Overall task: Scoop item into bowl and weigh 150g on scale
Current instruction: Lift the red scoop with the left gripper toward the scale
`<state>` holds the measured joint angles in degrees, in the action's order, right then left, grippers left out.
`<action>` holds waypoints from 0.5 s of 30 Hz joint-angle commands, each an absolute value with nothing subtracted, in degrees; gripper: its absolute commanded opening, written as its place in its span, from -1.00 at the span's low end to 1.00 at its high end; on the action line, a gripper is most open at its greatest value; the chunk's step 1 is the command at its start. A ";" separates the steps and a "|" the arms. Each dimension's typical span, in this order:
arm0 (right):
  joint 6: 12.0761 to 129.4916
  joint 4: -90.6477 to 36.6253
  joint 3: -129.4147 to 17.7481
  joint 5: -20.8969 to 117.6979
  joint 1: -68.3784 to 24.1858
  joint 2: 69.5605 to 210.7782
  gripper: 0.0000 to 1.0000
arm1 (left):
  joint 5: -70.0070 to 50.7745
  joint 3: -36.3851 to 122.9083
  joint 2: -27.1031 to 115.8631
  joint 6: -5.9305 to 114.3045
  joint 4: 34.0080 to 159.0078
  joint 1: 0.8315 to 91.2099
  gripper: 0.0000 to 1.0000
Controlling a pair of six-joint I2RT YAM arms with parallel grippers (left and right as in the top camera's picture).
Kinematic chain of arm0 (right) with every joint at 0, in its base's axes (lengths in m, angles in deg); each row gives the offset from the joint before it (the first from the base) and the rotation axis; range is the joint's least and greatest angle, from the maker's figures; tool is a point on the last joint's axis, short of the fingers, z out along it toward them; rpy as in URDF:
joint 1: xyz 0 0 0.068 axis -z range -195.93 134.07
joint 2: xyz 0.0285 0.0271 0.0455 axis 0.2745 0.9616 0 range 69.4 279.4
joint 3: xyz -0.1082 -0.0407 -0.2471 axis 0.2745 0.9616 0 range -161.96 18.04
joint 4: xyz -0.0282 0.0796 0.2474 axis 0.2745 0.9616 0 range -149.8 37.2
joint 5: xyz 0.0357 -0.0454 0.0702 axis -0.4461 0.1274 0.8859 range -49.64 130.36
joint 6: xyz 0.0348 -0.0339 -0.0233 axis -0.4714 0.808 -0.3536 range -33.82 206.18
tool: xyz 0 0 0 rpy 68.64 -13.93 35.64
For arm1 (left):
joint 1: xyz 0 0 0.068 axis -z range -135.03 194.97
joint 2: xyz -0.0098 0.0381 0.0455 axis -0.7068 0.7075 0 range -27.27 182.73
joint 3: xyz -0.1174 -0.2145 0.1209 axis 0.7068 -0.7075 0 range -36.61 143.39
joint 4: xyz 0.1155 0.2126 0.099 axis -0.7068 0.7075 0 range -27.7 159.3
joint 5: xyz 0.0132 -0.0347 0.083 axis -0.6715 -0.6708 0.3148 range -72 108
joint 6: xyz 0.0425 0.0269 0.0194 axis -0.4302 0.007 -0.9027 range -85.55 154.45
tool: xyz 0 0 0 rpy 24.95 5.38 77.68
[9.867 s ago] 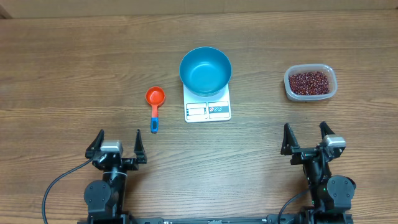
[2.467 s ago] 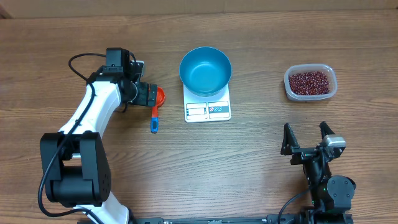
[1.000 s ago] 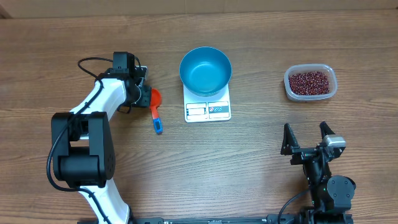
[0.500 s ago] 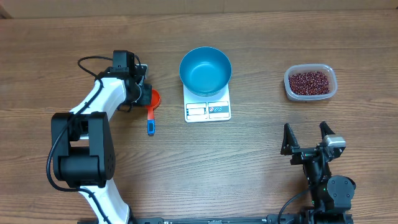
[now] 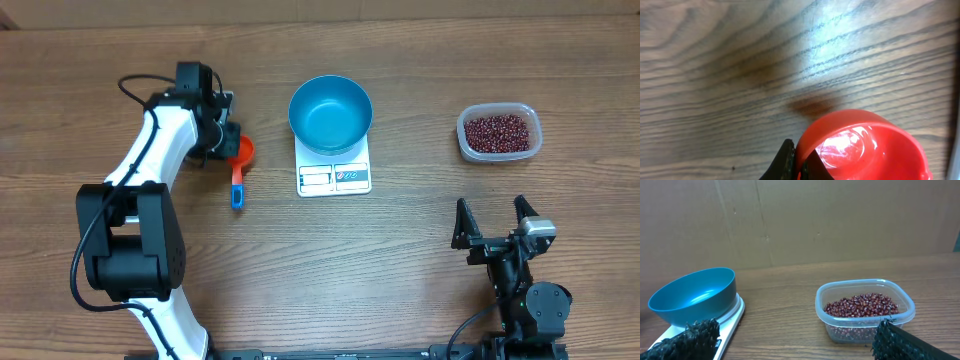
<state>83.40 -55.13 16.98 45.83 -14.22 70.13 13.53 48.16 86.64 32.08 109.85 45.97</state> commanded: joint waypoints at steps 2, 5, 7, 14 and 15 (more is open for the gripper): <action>83.35 -55.37 17.60 45.09 -14.70 69.56 1.00 | 13.73 54.10 84.37 34.96 113.46 45.64 -0.92; 83.35 -55.37 17.60 45.09 -14.70 69.56 1.00 | 14.03 56.57 83.56 38.18 115.69 45.64 -0.92; 83.35 -55.37 17.60 45.09 -14.70 69.56 1.00 | 14.19 58.08 82.49 40.82 117.13 45.64 -0.91; 83.35 -55.37 17.60 45.09 -14.70 69.56 1.00 | 17.38 58.93 78.51 50.44 119.86 45.64 -0.92; 83.35 -55.37 17.60 45.09 -14.70 69.56 1.00 | 17.73 58.93 77.83 51.53 120.45 45.64 -0.92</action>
